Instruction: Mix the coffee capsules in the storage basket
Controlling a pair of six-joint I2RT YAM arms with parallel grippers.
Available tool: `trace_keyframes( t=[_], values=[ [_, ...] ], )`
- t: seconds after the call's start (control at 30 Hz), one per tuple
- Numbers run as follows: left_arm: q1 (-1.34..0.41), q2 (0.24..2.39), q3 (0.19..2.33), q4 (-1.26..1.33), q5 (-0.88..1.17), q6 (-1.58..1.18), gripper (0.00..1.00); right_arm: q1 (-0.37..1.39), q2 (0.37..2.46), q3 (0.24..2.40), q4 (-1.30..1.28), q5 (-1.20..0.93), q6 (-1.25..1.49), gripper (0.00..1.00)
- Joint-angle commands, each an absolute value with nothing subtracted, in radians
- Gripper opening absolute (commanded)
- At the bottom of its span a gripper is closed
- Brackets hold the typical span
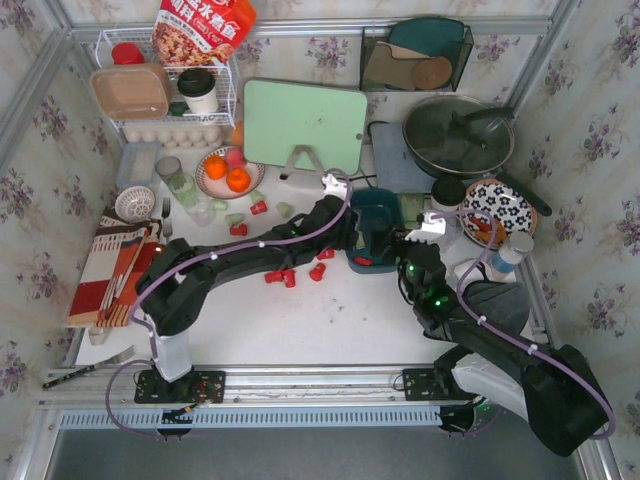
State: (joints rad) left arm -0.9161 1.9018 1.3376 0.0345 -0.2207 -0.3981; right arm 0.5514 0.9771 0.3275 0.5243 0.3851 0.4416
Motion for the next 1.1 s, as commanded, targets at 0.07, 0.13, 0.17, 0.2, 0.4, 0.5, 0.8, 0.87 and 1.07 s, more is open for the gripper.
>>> trace_keyframes(
  t=[0.07, 0.13, 0.17, 0.2, 0.4, 0.5, 0.8, 0.87, 1.07],
  values=[
    [-0.917, 1.754, 1.189, 0.119, -0.423, -0.451, 0.63, 0.561, 1.084, 0.420, 0.467, 0.278, 0.383, 0.63],
    [-0.917, 1.695, 1.144, 0.087, -0.505, -0.483, 0.63, 0.592, 1.139, 0.469, 0.428, 0.290, 0.345, 0.62],
    [-0.917, 1.666, 1.125, 0.063, -0.539, -0.498, 0.63, 0.619, 1.164, 0.487, 0.421, 0.309, 0.323, 0.61],
    [-0.917, 1.642, 1.109, 0.042, -0.566, -0.514, 0.63, 0.644, 1.184, 0.502, 0.413, 0.331, 0.304, 0.61],
    [-0.918, 1.548, 1.075, -0.269, -0.812, -0.695, 0.64, 0.773, 1.272, 0.580, 0.385, 0.363, 0.196, 0.61],
    [-0.918, 1.521, 1.060, -0.415, -0.915, -0.808, 0.66, 0.819, 1.315, 0.627, 0.355, 0.344, 0.177, 0.61],
    [-0.915, 1.364, 0.919, -0.404, -0.951, -0.830, 0.81, 0.866, 1.462, 0.732, 0.284, 0.195, 0.144, 0.61],
    [-0.908, 1.340, 0.914, -0.418, -0.940, -0.801, 0.81, 0.867, 1.503, 0.766, 0.240, 0.144, 0.143, 0.63],
    [-0.884, 1.234, 0.851, -0.398, -0.880, -0.749, 0.81, 0.867, 1.610, 0.882, 0.061, 0.052, 0.083, 0.68]
  ],
)
